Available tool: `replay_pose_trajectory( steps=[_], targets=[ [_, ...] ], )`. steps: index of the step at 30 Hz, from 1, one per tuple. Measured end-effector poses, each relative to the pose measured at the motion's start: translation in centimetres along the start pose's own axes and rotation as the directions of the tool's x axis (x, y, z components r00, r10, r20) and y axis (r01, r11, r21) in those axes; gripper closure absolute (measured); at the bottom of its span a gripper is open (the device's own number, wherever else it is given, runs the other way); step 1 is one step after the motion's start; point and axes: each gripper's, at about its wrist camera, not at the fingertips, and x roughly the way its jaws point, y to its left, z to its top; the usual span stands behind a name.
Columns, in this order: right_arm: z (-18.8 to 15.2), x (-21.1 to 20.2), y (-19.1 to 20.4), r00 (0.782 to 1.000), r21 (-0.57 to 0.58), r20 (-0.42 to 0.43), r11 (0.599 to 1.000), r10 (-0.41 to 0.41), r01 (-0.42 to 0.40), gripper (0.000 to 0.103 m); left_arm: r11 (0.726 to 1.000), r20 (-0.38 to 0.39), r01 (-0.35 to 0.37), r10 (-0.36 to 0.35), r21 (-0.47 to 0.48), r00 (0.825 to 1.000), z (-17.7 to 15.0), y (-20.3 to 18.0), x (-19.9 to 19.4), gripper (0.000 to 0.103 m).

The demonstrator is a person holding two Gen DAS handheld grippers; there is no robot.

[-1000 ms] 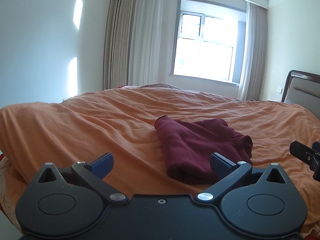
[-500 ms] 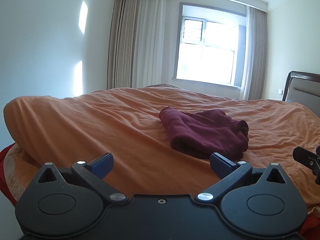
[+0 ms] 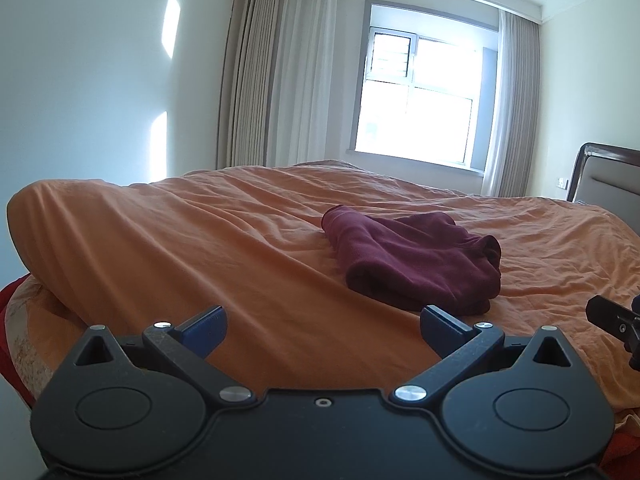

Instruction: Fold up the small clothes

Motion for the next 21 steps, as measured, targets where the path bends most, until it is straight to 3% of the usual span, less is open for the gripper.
replay_pose_trajectory(
  steps=[21],
  targets=[
    [-0.26,0.16,-0.31,1.000,0.003,-0.005,1.000,0.000,0.000,0.000,1.000,-0.006,0.002,-0.002,-0.006,1.000,-0.01,0.04,0.09,0.001]
  ],
)
